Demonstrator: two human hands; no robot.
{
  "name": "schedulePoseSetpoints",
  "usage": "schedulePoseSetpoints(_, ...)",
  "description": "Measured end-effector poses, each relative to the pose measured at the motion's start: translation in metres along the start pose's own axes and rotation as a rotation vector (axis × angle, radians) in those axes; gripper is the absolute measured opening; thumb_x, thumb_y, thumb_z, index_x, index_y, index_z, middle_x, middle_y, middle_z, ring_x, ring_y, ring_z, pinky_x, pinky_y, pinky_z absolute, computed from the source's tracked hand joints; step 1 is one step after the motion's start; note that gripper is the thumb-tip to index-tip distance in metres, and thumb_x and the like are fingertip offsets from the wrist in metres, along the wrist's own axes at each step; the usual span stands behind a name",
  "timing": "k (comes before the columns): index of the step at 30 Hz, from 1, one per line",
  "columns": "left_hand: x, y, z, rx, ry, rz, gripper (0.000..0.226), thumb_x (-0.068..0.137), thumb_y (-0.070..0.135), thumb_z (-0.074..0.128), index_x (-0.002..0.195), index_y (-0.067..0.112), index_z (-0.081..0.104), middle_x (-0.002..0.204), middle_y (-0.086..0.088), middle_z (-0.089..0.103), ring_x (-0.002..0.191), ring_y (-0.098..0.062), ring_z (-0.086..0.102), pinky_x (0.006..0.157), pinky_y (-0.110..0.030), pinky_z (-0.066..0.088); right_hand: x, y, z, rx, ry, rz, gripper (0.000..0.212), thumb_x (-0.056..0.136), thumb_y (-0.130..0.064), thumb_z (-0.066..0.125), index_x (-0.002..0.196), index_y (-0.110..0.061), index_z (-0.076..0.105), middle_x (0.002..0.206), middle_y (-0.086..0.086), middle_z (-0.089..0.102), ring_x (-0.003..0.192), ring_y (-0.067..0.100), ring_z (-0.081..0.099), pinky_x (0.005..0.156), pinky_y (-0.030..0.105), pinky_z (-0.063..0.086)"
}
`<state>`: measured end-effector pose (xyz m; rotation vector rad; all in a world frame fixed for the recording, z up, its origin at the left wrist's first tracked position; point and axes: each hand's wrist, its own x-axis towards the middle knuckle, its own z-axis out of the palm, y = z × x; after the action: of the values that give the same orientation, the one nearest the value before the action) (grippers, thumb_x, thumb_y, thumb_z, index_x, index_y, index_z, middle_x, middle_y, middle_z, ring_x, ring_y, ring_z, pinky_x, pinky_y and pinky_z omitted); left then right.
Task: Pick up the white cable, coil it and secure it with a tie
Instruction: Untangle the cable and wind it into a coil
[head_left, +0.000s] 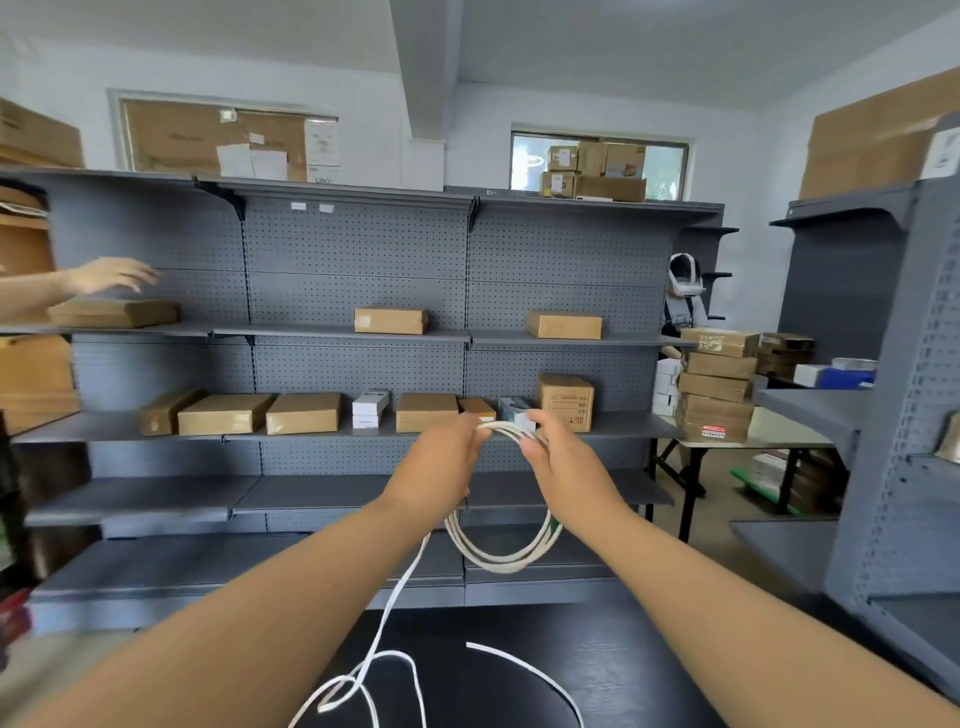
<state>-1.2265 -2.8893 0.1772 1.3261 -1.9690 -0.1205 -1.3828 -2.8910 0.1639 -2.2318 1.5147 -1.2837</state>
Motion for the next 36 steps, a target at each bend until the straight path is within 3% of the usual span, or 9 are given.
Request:
schedulePoseSetpoints(5,-0.001,0.007,-0.001,0.13,-0.069,0.059,0.023,0.1,0.027,0.035,0.08,0.015,0.037,0.077,-0.01,0.052,0.068,-0.029,0.057,0.062,-0.036,0.04,0.0,-0.005,-0.01,-0.159,-0.146,-0.041,0.02,0.098,-0.023,0.037,0.102,-0.011,0.052,0.094,0.01,0.06,0.087,0.026,0.057,0.075,0.039,0.046)
schedulePoseSetpoints(10,-0.007,0.008,0.004,0.081,-0.082,0.053,0.02,0.1,0.029,0.034,0.083,0.018,0.041,0.077,-0.005,0.053,0.071,-0.029,0.06,0.058,-0.031,0.04,-0.003,-0.004,-0.01,-0.238,-0.081,-0.068,0.015,0.099,-0.023,0.036,0.085,-0.02,0.042,0.076,-0.003,0.042,0.07,0.016,0.041,0.055,0.03,0.024)
schedulePoseSetpoints(17,-0.019,0.014,0.023,-0.35,-0.057,-0.086,0.017,0.099,0.029,0.036,0.094,0.023,0.052,0.074,0.004,0.055,0.057,0.002,0.056,0.053,-0.013,0.04,-0.006,0.007,-0.015,-0.16,0.045,-0.06,0.021,0.099,-0.021,0.035,0.102,-0.011,0.054,0.087,0.0,0.047,0.077,0.017,0.042,0.065,0.03,0.029)
schedulePoseSetpoints(21,-0.029,0.017,0.034,-0.5,-0.022,-0.111,0.014,0.098,0.03,0.038,0.091,0.032,0.049,0.074,0.004,0.058,0.061,0.002,0.06,0.064,-0.018,0.047,-0.01,0.017,-0.022,0.009,0.172,0.018,0.019,0.098,-0.021,0.036,0.092,-0.016,0.053,0.075,-0.004,0.048,0.068,0.014,0.043,0.053,0.024,0.029)
schedulePoseSetpoints(23,-0.031,0.021,0.039,-0.46,0.0,-0.093,0.016,0.098,0.03,0.038,0.085,0.035,0.045,0.073,0.0,0.059,0.058,0.005,0.059,0.061,-0.015,0.046,-0.012,0.021,-0.024,0.054,0.21,0.058,0.018,0.099,-0.022,0.036,0.091,-0.017,0.052,0.071,-0.006,0.047,0.064,0.011,0.042,0.051,0.016,0.029)
schedulePoseSetpoints(26,-0.031,0.026,0.042,-0.4,0.011,-0.089,0.016,0.098,0.03,0.039,0.083,0.036,0.043,0.069,0.0,0.061,0.053,0.005,0.058,0.054,-0.007,0.041,-0.016,0.026,-0.023,0.121,0.235,0.114,0.021,0.099,-0.023,0.036,0.097,-0.014,0.055,0.078,0.0,0.052,0.07,0.015,0.048,0.055,0.026,0.035)
schedulePoseSetpoints(30,-0.028,0.027,0.038,-0.227,0.015,-0.083,0.02,0.098,0.03,0.038,0.09,0.018,0.051,0.065,0.003,0.055,0.053,-0.005,0.051,0.054,-0.016,0.04,-0.018,0.034,-0.022,0.178,0.208,0.137,0.025,0.098,-0.02,0.034,0.105,-0.011,0.056,0.086,0.005,0.054,0.076,0.026,0.057,0.06,0.029,0.04)
schedulePoseSetpoints(33,-0.024,0.029,0.033,-0.067,0.054,-0.026,0.023,0.099,0.027,0.036,0.086,0.011,0.047,0.071,0.0,0.049,0.064,-0.018,0.045,0.059,-0.028,0.036,-0.019,0.041,-0.021,0.265,0.14,0.166,0.021,0.099,-0.019,0.033,0.103,-0.017,0.054,0.087,0.001,0.055,0.065,0.018,0.059,0.045,0.01,0.037)
schedulePoseSetpoints(36,-0.019,0.031,0.026,0.054,0.06,0.02,0.024,0.099,0.027,0.035,0.087,0.011,0.049,0.077,-0.005,0.053,0.072,-0.022,0.047,0.063,-0.03,0.03,-0.018,0.042,-0.021,0.319,0.063,0.157,0.019,0.098,-0.019,0.038,0.113,-0.02,0.05,0.087,-0.005,0.056,0.064,0.011,0.06,0.05,0.013,0.042)
